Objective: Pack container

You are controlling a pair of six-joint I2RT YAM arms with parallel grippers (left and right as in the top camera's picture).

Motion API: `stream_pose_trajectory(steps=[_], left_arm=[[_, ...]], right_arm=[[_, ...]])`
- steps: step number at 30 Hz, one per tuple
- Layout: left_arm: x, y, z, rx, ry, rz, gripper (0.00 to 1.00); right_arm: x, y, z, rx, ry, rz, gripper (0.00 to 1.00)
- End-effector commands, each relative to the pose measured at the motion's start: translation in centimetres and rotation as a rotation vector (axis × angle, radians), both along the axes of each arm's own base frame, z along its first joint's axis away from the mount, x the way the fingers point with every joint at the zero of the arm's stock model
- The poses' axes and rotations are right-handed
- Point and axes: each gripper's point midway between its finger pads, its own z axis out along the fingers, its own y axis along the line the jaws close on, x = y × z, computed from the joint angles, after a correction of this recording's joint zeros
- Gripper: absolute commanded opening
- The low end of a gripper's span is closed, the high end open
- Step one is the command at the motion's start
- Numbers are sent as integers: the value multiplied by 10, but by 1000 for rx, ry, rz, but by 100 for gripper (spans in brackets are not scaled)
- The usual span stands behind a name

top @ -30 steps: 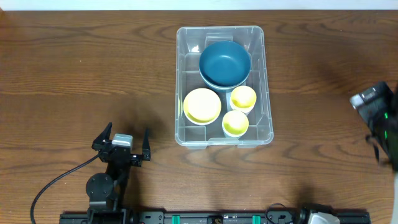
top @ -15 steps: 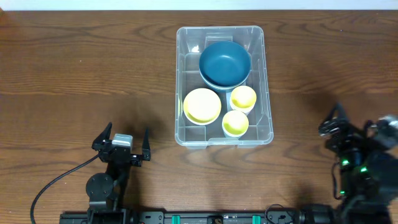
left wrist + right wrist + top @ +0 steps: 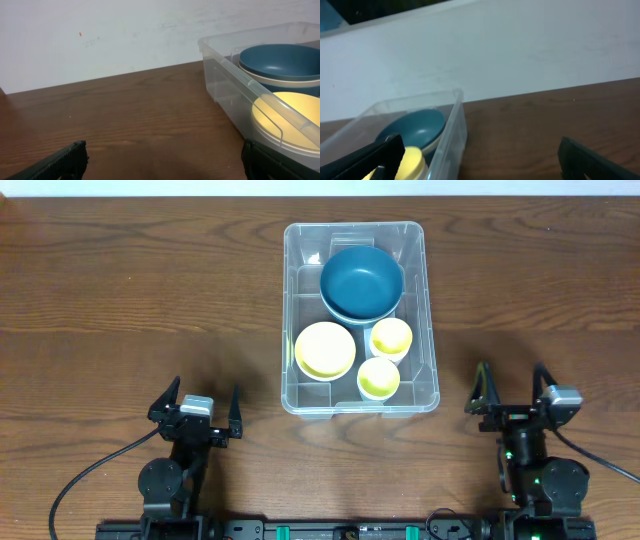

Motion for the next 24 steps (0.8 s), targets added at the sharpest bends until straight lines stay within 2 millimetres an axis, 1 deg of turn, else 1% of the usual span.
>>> stream_pose_trajectory(steps=[1,6,9,14,16,19,24], left_arm=[[-1,-1,-15,8,43,-11,98],[-1,-1,-15,7,42,-10,98],[-1,-1,-15,8,43,-11,98],[-1,-1,-15,8,43,-11,98],[-1,-1,-15,8,43,-11,98],[-1,-1,-15,8,43,-11,98],[-1,-1,-15,8,43,-11,98]], right_arm=[[-3,8,-6,-54,-26,38,99],[-5,8,-18,-55,-42,37,99],[-5,7,-27,-76,-22,32,99],[-5,7,-30,-197,-17,26,99],[-5,7,-38,-272,7,26,99],[-5,7,-60,-399,84,38,99],[-4,0,-59,-422,86,-1,99]])
